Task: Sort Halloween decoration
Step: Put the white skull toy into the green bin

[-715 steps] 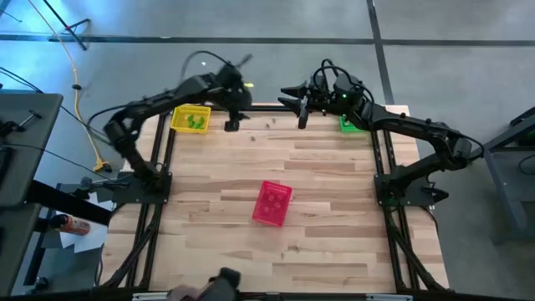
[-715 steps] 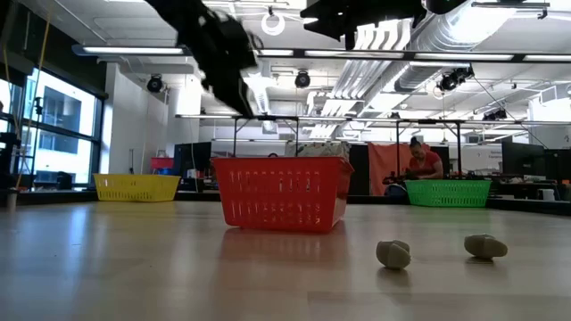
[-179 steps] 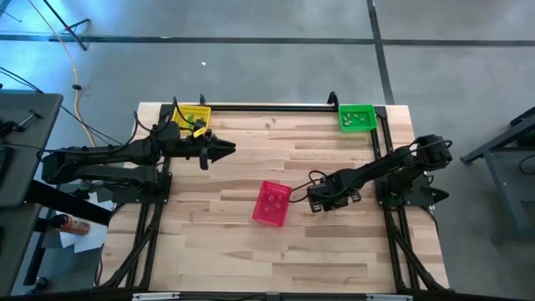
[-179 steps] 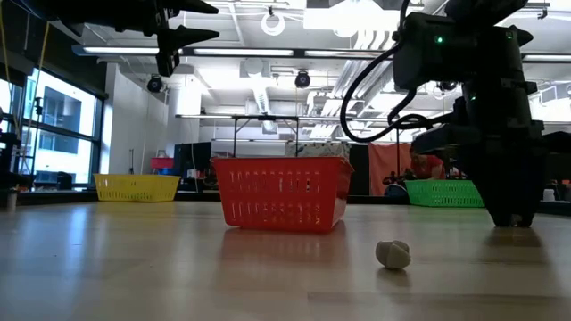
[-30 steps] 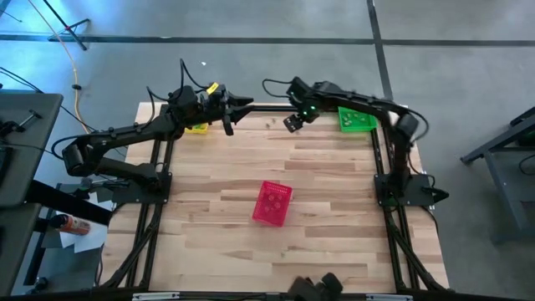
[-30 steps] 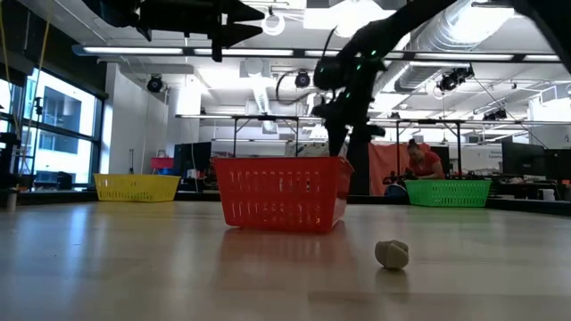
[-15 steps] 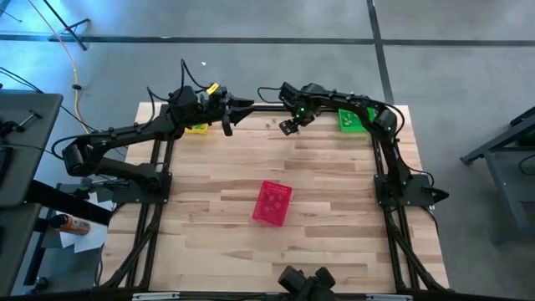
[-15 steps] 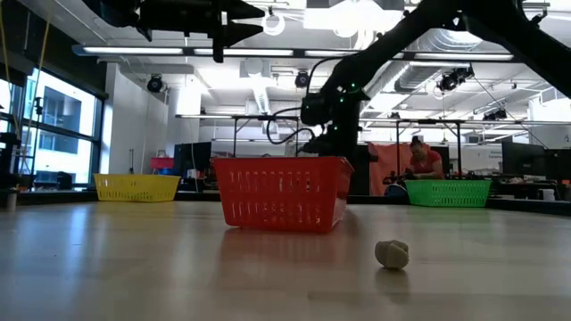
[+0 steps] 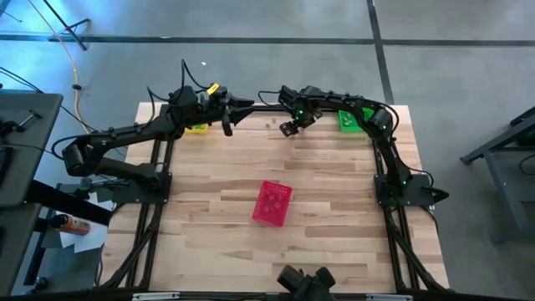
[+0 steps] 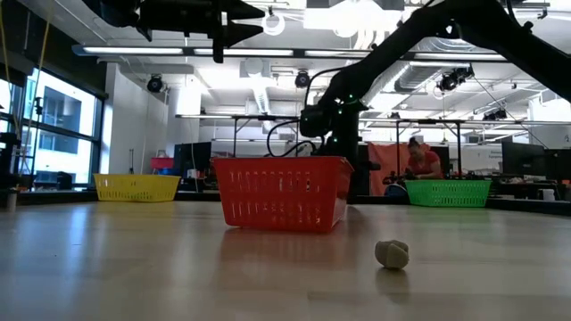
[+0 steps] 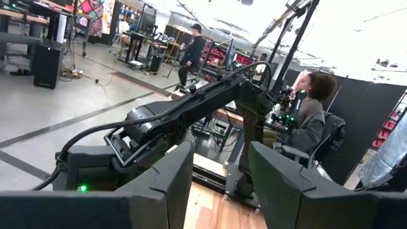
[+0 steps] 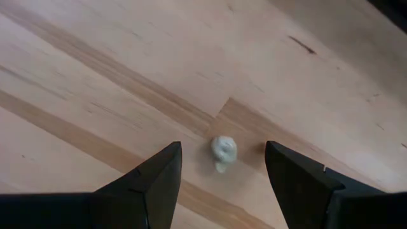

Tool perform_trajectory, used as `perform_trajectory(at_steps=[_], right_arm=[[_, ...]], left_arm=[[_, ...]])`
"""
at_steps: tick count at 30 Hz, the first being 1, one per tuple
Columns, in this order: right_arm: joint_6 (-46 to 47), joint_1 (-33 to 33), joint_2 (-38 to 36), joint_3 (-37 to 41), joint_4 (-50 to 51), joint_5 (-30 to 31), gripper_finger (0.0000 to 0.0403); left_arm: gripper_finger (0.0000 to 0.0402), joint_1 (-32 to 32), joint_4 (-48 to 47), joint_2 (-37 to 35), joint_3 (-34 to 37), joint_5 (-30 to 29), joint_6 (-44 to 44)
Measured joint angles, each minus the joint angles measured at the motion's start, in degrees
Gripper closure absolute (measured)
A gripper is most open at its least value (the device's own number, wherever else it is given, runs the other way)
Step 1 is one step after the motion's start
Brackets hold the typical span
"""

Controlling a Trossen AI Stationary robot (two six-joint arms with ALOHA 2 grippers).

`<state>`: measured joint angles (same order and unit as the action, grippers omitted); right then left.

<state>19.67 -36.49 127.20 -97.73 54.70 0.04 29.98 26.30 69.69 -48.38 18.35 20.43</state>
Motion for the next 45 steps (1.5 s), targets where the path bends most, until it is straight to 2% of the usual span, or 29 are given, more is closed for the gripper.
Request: perform_trajectory(at_steps=[11,24,31,45], right_arm=[[1.5,0.0,1.1,-0.2,-0.8,1.0,0.0194],[2.1,0.0,1.2,-0.1,-0.6,1.3,0.032],[0.9,0.0,1.3,-0.1,-0.5,1.3,0.037],[-0.7,0.0,1.4,-0.7,0.0,1.3,0.0368]], left_arm=[[0.0257,0.0,0.0,0.0,0.0,0.0,0.0],[0.0257,0.0,-2.3,0.0,0.0,0.0,0.5],[0.0257,0.0,-2.5,0.0,0.0,0.0,0.5],[0.0257,0.0,-2.5,0.0,0.0,0.0,0.5]])
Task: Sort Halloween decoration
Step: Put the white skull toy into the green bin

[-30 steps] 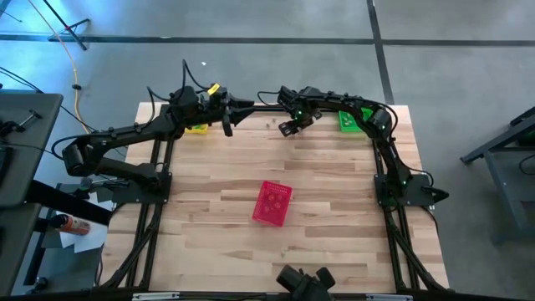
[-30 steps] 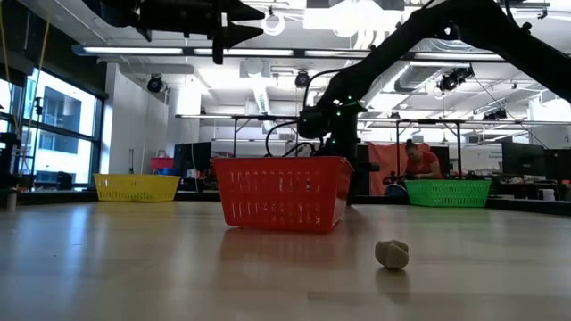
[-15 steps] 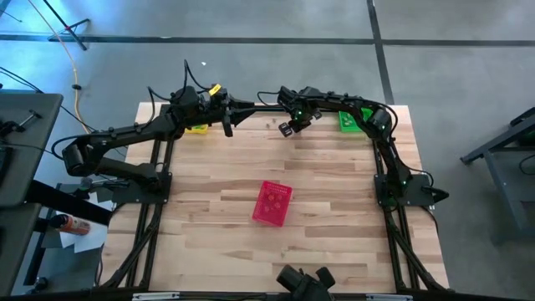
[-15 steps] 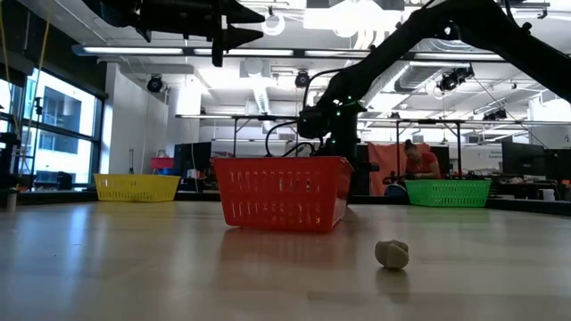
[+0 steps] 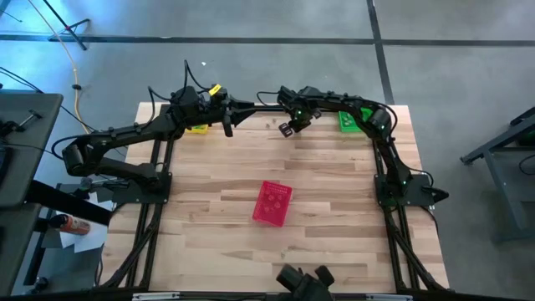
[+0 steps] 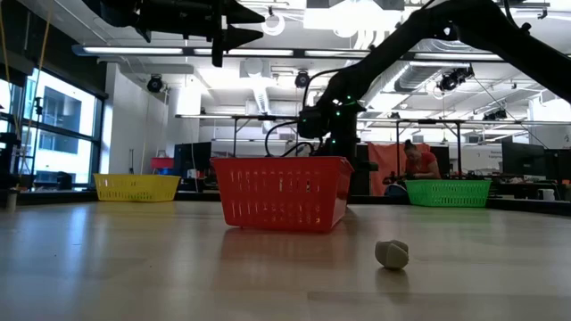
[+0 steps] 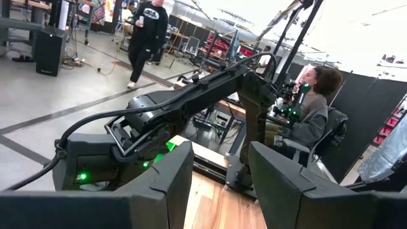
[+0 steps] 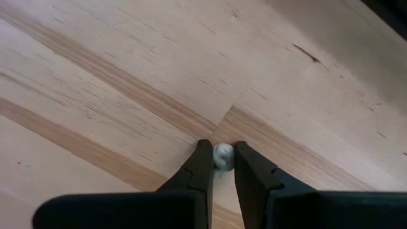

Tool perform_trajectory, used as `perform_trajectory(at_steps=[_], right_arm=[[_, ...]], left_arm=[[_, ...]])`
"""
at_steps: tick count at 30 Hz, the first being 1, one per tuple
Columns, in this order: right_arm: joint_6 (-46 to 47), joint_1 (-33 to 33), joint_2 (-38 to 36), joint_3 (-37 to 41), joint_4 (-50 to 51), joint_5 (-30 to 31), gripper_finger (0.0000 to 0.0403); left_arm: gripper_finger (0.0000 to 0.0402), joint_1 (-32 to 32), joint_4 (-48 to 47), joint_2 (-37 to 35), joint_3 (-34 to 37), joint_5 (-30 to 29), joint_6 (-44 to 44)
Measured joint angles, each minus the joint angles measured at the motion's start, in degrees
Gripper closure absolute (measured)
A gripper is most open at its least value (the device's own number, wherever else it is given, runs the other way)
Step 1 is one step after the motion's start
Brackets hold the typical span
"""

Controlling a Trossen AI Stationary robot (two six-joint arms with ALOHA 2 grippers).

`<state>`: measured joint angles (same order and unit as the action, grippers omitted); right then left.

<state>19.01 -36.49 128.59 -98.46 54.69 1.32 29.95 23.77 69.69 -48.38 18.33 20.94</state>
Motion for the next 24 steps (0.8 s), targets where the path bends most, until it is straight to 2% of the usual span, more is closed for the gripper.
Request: perform_trajectory(at_steps=[13,18,24], right_arm=[[-6.1,-0.4,0.4,-10.1,4.8,-0.8,0.0367],[-9.4,-1.2,0.3,-17.4,9.1,-1.8,0.0367],[-12.6,-2.8,0.2,-29.9,16.6,-2.8,0.0367]], left_arm=[[0.0257,0.0,-0.6,0.0,0.0,0.0,0.0],[0.0257,0.0,-0.5,0.0,0.0,0.0,0.0],[0.0257,0.0,-0.5,0.0,0.0,0.0,0.0]])
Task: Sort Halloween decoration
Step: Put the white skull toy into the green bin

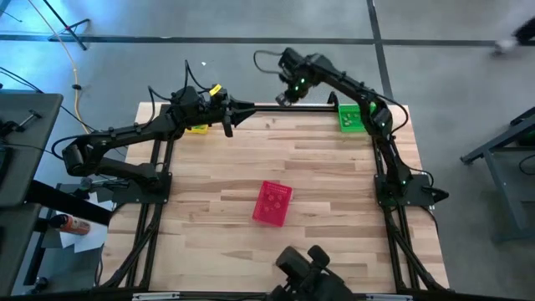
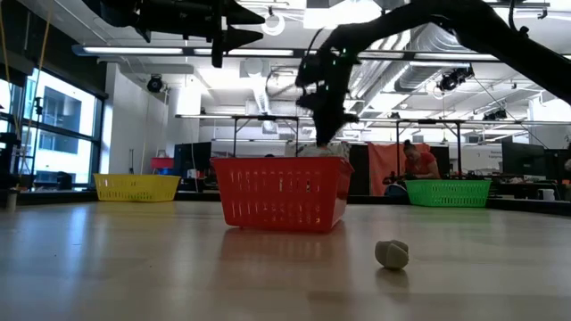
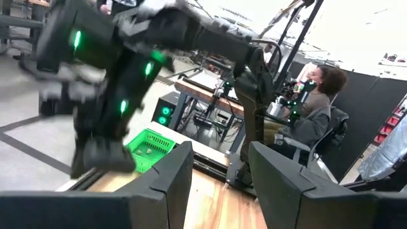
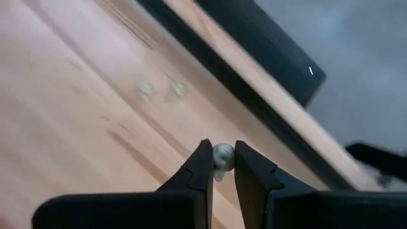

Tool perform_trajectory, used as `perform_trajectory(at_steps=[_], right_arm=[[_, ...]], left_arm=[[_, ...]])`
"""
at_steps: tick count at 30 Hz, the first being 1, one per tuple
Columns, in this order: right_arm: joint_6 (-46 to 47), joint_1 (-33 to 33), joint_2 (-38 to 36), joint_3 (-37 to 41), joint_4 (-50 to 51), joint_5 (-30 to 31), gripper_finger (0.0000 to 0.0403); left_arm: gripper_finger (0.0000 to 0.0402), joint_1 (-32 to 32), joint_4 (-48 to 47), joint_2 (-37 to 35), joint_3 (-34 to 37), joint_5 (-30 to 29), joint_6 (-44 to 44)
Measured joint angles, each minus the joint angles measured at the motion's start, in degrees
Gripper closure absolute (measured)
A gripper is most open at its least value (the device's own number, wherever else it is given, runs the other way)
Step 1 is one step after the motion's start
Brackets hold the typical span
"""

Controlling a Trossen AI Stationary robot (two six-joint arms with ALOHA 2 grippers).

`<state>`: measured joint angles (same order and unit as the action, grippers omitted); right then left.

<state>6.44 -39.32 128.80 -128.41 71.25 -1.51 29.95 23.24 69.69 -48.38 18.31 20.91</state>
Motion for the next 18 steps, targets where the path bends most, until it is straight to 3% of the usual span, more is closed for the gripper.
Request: perform_trajectory(at_steps=[4,8,18], right_arm=[[-1.9,-0.5,-1.3,-6.4,1.8,-6.0,0.0367],[-2.2,-0.4,-8.8,-0.5,-1.2,-14.2,0.0367],[-4.9,4.0,-25.2,7.6,-10.0,-26.8,0.0367]], left_arm=[[0.0257,0.0,0.0,0.0,0.0,0.0,0.0],[0.0257,0.0,0.0,0.0,0.0,-0.1,0.0],[0.0257,0.0,0.1,0.0,0.0,-0.1,-0.1]])
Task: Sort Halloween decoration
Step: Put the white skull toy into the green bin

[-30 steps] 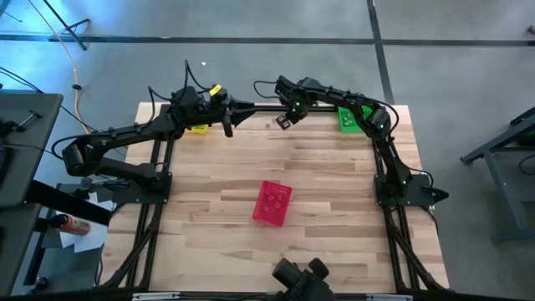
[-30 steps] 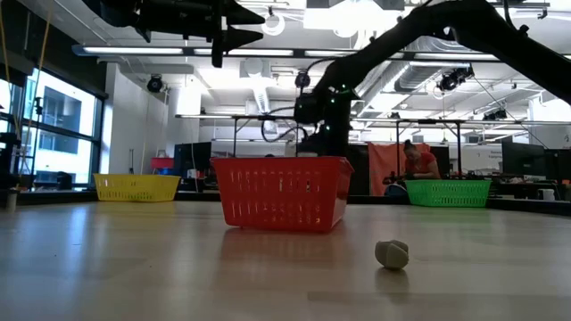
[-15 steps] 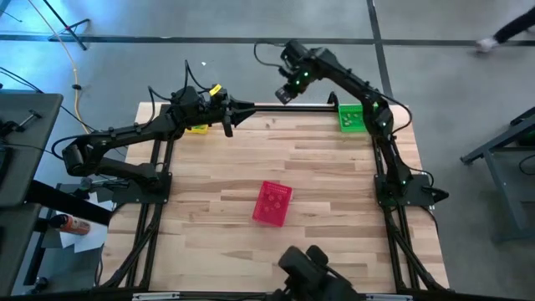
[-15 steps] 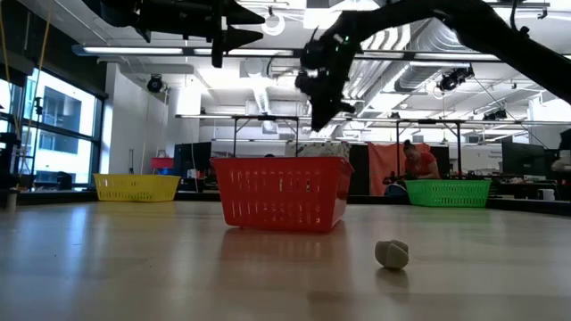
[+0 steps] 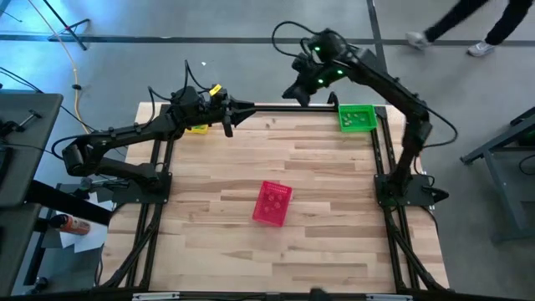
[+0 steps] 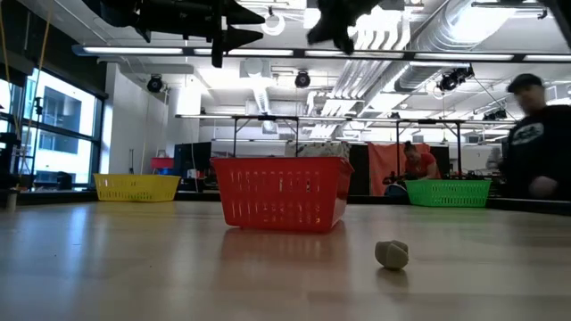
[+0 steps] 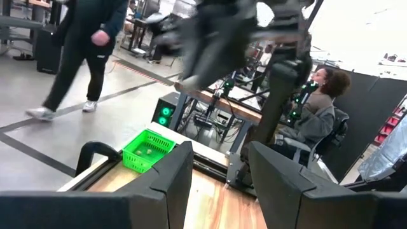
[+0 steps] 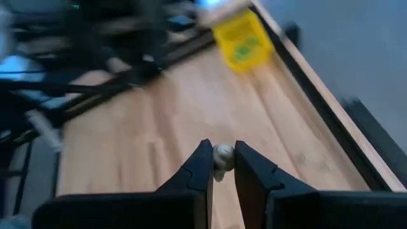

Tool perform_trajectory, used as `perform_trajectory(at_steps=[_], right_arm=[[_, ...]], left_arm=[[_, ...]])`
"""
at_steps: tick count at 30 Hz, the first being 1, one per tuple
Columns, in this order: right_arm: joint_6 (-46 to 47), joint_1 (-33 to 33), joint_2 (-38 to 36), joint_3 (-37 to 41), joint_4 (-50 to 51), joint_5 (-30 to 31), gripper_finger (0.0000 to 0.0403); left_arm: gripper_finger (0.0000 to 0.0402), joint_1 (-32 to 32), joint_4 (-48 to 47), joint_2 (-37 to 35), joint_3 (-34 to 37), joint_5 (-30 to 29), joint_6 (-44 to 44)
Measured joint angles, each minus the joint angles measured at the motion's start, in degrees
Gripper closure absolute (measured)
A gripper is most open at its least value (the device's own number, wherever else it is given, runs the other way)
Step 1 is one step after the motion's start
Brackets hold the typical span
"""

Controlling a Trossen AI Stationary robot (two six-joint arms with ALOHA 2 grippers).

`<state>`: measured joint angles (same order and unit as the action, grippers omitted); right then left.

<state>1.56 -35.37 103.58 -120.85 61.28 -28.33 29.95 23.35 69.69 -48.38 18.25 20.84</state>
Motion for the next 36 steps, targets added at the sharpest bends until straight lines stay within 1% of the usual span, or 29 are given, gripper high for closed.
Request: perform_trajectory(at_steps=[5,8,10,15,18,24,26,28,30,36], right_arm=[[-1.6,5.0,-8.2,6.6,-9.0,-4.6,0.0367],[-1.5,8.1,-12.2,12.8,-16.2,-4.8,0.0367],[0.1,9.5,-14.7,17.5,-22.2,-4.7,0.0367],[6.2,9.7,-19.6,27.1,-33.5,-4.3,0.0367],[7.5,9.3,-21.1,29.5,-36.4,-4.1,0.0367],[7.0,9.3,-21.6,29.8,-35.7,-3.0,0.0367],[5.0,8.6,-21.8,29.8,-33.6,-0.8,0.0367],[3.2,6.9,-22.4,29.8,-29.8,3.2,0.0367],[2.9,4.8,-23.1,29.8,-25.8,9.2,0.0367],[3.2,-2.5,-23.5,30.5,-9.7,27.4,0.0367]], left_arm=[[0.0257,0.0,0.1,0.0,0.0,0.0,0.0],[0.0257,0.0,0.1,0.0,0.0,0.0,0.1],[0.0257,0.0,0.2,0.0,0.0,0.0,0.1],[0.0257,0.0,0.3,0.0,0.0,0.1,0.1],[0.0257,0.0,0.5,0.0,0.0,0.1,0.1],[0.0257,0.0,0.5,0.0,0.0,0.1,0.2],[0.0257,0.0,0.4,0.0,0.0,0.1,0.6],[0.0257,0.0,0.5,0.0,0.0,0.1,1.8],[0.0257,0.0,0.4,0.0,0.0,0.1,2.7],[0.0257,0.0,0.4,0.0,0.0,0.1,3.0]])
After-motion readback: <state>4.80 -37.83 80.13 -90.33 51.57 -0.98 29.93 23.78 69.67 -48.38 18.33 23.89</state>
